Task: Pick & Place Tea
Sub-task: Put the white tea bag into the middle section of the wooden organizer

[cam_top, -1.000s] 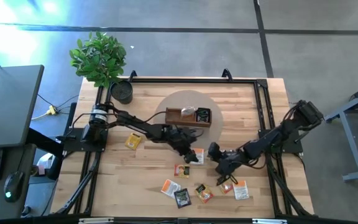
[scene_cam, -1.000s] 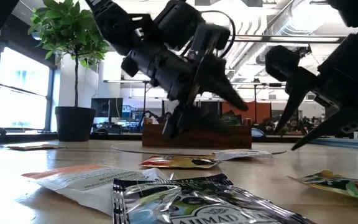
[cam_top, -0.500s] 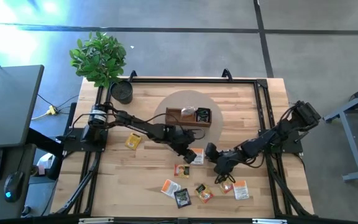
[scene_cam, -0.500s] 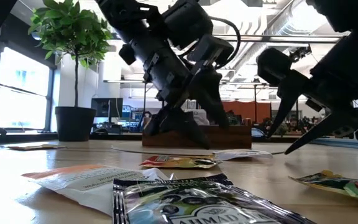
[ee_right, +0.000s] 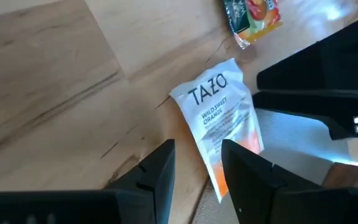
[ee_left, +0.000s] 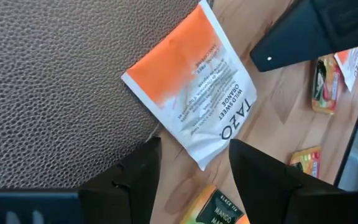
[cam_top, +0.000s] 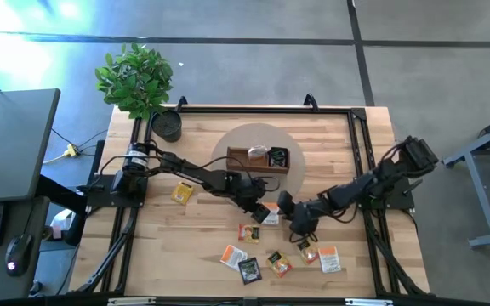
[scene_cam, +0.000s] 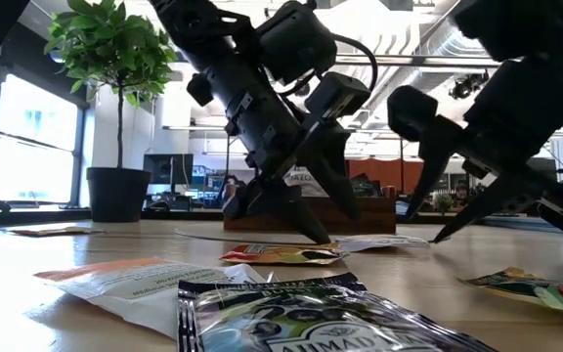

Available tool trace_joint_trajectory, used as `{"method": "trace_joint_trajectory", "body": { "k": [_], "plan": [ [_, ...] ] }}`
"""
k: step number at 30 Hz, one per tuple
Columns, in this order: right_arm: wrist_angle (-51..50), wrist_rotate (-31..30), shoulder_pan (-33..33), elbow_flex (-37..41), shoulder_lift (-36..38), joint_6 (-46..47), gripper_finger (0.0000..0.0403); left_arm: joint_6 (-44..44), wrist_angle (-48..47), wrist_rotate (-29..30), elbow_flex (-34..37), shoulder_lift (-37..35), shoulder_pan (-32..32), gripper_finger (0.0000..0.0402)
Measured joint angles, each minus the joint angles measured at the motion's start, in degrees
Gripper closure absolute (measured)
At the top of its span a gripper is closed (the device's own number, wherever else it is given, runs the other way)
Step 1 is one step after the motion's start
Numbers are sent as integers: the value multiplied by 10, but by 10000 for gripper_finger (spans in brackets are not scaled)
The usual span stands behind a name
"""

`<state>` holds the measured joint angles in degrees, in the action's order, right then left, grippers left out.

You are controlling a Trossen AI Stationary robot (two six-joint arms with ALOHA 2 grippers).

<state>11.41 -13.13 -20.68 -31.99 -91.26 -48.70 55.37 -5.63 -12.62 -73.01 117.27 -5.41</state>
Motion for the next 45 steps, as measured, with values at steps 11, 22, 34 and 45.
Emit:
{"method": "trace_joint_trajectory", "body": {
  "k": [11, 22, 34, 45],
  "plan": [
    [87, -2, 32, 0, -51, -45, 274, -18, 40, 0, 2, 4, 2, 209],
    [86, -9, 26, 0, -52, -31, 294, -31, 42, -1, 2, 4, 8, 209],
    [72, -144, -20, 0, -51, 38, 392, -117, 34, -122, 2, -43, 57, 209],
    [79, -282, -46, 1, 17, 228, 397, -196, -1, -209, 1, -195, 117, 209]
  ]
}}
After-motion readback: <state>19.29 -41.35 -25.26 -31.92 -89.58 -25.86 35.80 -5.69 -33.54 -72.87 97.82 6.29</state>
